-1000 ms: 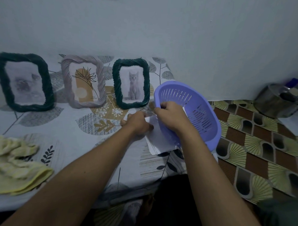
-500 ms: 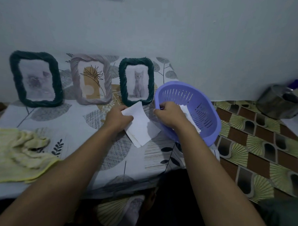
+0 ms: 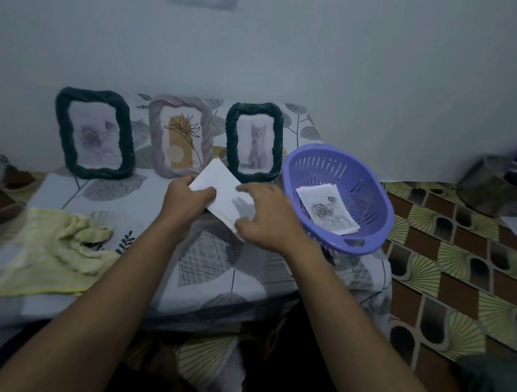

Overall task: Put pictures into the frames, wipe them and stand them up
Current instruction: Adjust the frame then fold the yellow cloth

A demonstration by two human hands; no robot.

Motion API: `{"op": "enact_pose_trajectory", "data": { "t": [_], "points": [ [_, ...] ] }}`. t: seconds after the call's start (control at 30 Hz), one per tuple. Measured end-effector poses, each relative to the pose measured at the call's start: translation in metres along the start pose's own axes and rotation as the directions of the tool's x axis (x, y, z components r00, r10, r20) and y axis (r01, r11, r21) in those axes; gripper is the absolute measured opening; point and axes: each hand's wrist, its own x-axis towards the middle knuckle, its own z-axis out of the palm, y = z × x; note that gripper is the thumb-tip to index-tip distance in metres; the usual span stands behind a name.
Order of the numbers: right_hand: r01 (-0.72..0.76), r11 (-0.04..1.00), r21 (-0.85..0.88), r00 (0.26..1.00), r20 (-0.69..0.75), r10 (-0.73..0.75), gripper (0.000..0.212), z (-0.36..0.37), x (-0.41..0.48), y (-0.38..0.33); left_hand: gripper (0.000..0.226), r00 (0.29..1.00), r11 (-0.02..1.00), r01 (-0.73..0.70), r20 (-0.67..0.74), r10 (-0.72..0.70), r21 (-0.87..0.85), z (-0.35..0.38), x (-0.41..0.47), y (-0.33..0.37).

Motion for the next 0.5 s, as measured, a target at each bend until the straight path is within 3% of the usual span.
{"op": "enact_pose_trajectory", "data": {
  "t": [0.07, 0.2, 0.37, 0.5],
  "points": [
    [0.042, 0.997, -0.066, 0.998, 0.059, -0.038, 0.075, 0.017, -0.006, -0.004, 0.027, 1.000, 0.999, -0.020, -0.004, 0.020, -0.027, -0.003, -0.004, 0.004],
    [0.039, 0.992, -0.120, 0.996, -0.078, -0.049, 0.062, 0.041, -0.011, -0.006, 0.026, 0.999, 0.996, -0.040, 0.027, 0.042, -0.073, -0.005, -0.016, 0.009],
    [0.045, 0.993, 0.105, 0.944, -0.331, -0.008, 0.025, 0.054, -0.016, -0.005, 0.026, 0.981, 0.974, -0.113, 0.136, 0.141, -0.196, -0.010, -0.035, 0.008],
    [0.007, 0.936, 0.351, 0.900, -0.411, 0.147, 0.014, 0.059, -0.018, -0.007, 0.023, 0.967, 0.967, -0.245, -0.082, 0.240, -0.070, -0.013, -0.041, -0.002]
  ]
}}
